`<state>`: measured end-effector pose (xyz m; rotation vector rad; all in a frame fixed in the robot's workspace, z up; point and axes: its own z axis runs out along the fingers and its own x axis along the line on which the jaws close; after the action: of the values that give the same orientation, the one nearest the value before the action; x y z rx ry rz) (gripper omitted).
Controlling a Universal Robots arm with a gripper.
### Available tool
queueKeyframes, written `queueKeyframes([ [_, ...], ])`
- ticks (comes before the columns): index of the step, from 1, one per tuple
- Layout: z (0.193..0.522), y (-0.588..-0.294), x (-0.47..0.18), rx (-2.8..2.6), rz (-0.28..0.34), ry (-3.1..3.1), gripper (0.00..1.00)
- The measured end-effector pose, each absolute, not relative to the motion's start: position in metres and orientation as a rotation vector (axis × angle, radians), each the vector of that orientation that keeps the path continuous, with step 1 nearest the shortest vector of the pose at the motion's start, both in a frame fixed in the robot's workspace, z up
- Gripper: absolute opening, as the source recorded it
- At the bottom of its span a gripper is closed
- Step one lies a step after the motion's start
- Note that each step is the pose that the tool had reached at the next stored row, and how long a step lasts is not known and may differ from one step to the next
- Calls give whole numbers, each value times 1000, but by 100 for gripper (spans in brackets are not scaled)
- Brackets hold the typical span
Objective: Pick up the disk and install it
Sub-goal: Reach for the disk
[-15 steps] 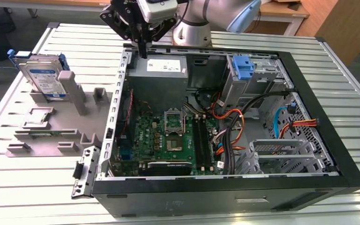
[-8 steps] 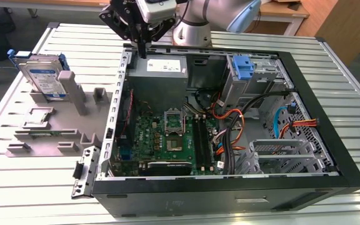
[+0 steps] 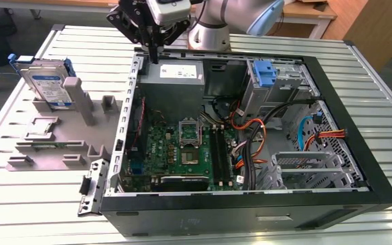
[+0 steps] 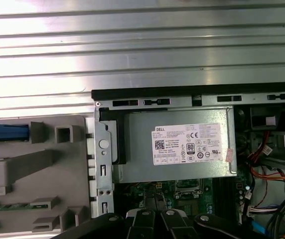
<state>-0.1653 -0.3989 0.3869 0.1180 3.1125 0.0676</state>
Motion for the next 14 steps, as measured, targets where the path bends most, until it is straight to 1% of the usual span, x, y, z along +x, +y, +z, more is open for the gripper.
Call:
queueKeyframes([
  [14, 386, -399, -169, 118, 68, 3113, 10],
])
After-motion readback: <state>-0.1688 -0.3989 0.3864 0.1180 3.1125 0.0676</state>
